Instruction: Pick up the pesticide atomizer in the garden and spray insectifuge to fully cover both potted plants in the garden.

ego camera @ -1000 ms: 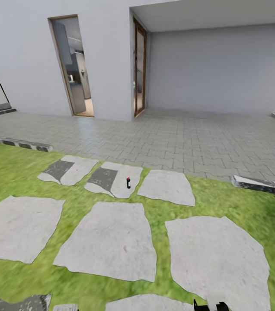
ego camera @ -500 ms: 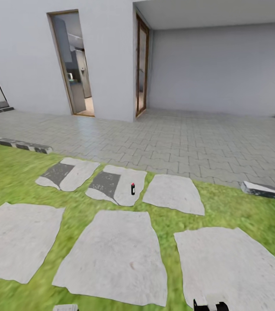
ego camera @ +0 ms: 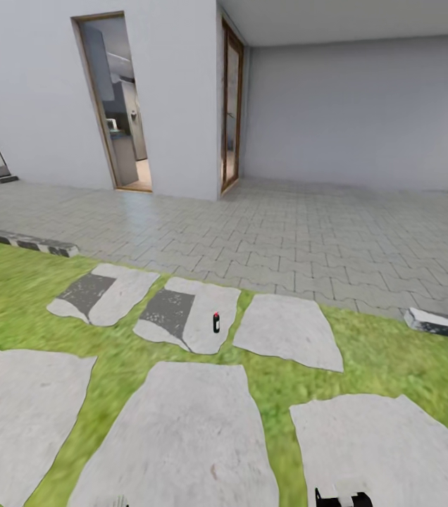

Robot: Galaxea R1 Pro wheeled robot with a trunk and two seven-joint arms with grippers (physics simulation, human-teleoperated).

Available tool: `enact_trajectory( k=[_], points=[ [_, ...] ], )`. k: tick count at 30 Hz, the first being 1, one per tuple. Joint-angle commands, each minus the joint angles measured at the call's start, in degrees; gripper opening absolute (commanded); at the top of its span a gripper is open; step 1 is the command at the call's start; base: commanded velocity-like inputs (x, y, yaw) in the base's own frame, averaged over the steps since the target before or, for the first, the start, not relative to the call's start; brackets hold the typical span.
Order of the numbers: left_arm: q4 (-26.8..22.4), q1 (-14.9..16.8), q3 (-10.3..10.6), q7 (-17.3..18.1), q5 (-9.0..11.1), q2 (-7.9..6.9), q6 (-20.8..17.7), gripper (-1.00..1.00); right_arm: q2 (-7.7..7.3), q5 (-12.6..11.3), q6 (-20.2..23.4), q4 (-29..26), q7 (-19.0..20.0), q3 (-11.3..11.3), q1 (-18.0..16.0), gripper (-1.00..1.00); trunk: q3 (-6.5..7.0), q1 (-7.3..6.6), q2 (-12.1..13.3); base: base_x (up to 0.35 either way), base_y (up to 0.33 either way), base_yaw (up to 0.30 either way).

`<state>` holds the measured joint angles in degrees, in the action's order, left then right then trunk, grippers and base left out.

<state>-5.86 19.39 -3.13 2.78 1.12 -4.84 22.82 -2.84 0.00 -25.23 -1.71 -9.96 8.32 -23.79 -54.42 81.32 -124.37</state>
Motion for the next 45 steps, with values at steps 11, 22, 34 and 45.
enact_trajectory(
  k=[11,22,34,45],
  points=[
    [0.06,0.03,-0.30,0.29,0.11,0.00,0.15,1.00,0.03,-0.09,-0.08,0.04,-0.41,0.47,-0.03,1.00,-0.05,0.03,-0.02,0.337,0.001,0.000],
    [0.06,0.03,-0.30,0.29,0.12,0.00,0.15,1.00,-0.03,-0.12,-0.06,0.04,-0.50,0.42,-0.03,1.00,0.05,0.03,-0.02,0.324,0.147,-0.041],
    [0.06,0.03,-0.30,0.29,0.12,0.00,0.16,1.00,-0.02,-0.09,-0.04,0.04,-0.50,0.43,-0.03,1.00,0.60,0.03,-0.02,0.311,0.192,-0.207],
    [0.06,0.03,-0.30,0.29,0.12,0.00,0.15,1.00,0.00,-0.14,-0.06,0.04,-0.50,0.46,-0.03,1.00,1.03,0.03,-0.02,0.289,0.223,-0.185]
  ],
)
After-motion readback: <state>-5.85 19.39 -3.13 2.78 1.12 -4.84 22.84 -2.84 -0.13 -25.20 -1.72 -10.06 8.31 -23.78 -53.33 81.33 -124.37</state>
